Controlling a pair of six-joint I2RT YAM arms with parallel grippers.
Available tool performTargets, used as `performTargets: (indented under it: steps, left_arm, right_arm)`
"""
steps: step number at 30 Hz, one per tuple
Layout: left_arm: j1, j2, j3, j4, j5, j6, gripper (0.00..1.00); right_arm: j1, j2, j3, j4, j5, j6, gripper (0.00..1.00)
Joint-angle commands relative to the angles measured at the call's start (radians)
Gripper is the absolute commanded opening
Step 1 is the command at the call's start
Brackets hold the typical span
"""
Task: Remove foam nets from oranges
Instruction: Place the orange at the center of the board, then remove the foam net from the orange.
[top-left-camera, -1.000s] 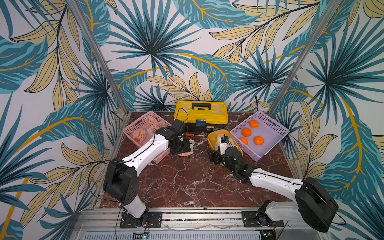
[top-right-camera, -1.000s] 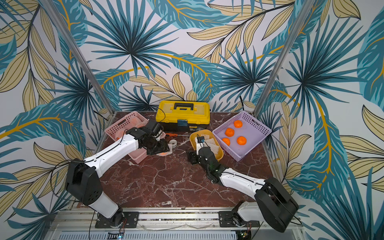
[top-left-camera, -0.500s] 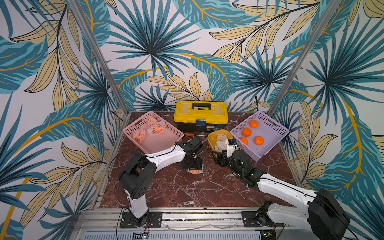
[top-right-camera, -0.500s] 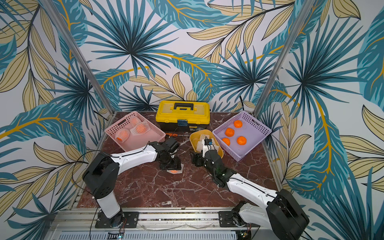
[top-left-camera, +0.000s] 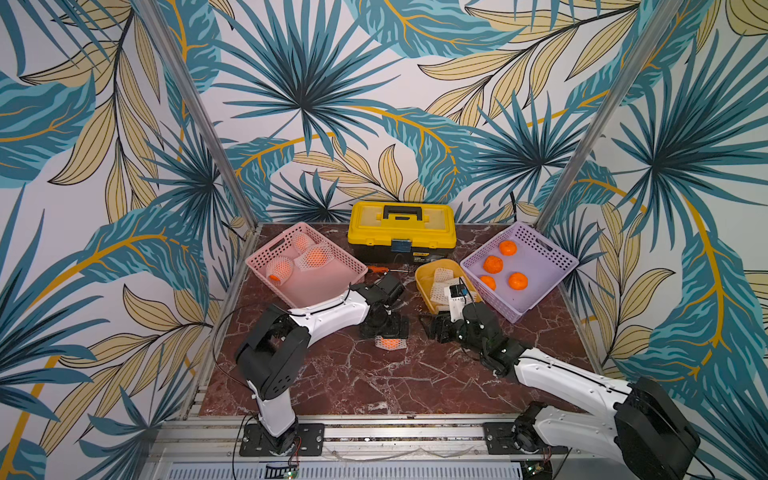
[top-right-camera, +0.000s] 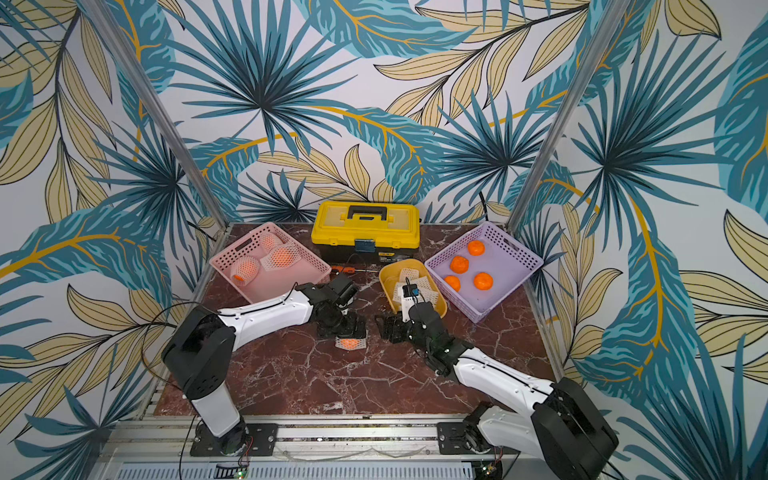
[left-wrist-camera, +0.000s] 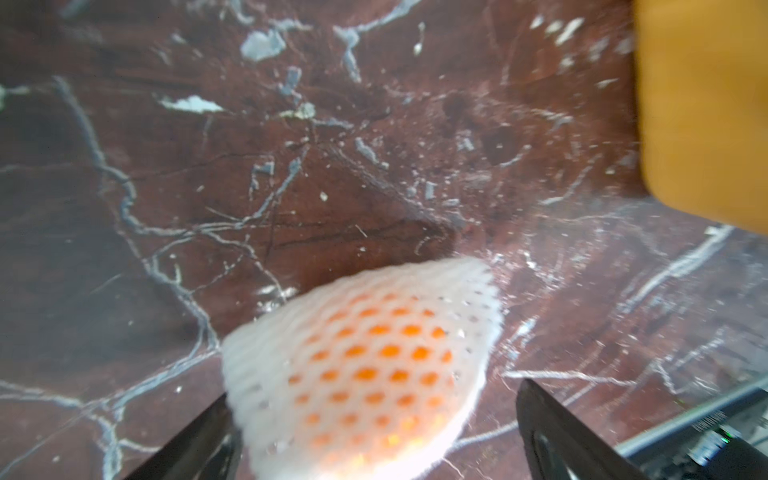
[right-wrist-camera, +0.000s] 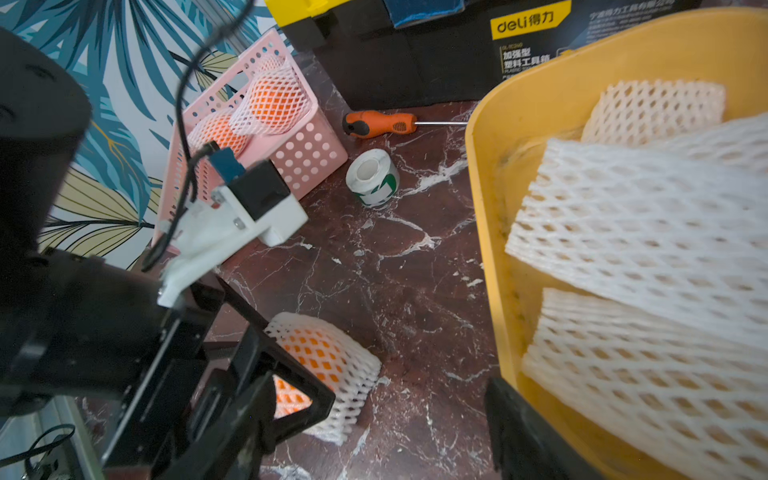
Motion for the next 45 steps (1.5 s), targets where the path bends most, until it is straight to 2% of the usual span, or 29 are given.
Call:
performTargets:
  steps: [1, 5, 6, 10, 12, 15, 23, 29, 45]
  left_arm:
    - [0.029, -0.073, 0.023, -0.036, 0.020, -0.012, 1.00]
    - [0.104, -0.151, -0.017, -0.054, 0.030, -0.079, 0.99]
    - [0.118, -0.173, -0.027, -0.054, 0.038, -0.085, 0.95]
    - [0.127, -0.209, -0.040, -0.052, 0.080, -0.082, 0.68]
    - [0.123, -0.195, -0.043, -0.052, 0.119, -0.070, 0.59]
    - [0.104, -0.176, -0.052, -0.049, 0.123, -0.062, 0.49]
    - [0.087, -0.109, -0.082, -0.031, 0.118, -0.054, 0.43]
    - [0.081, -0.059, -0.094, -0.015, 0.109, -0.037, 0.42]
    - [0.105, -0.029, -0.170, -0.015, 0.033, -0.014, 0.38]
  right_arm:
    - [-0.010, -0.027, -0.031, -0.020, -0.070, 0.010, 0.81]
    - [-0.017, -0.017, -0.042, 0.001, -0.149, 0.005, 0.81]
    - [-0.017, -0.001, -0.039, 0.010, -0.183, 0.000, 0.80]
    - [-0.017, 0.121, 0.005, 0.037, -0.342, 0.000, 0.77]
    - [-0.016, 0.206, 0.047, 0.026, -0.418, 0.000, 0.72]
    - [-0.017, 0.301, 0.065, 0.064, -0.457, 0.003, 0.68]
    - [-0.015, 0.428, 0.089, 0.155, -0.493, 0.020, 0.69]
    - [-0.016, 0.469, 0.091, 0.217, -0.494, 0.040, 0.75]
    - [-0.016, 0.582, 0.106, 0.383, -0.556, 0.115, 0.73]
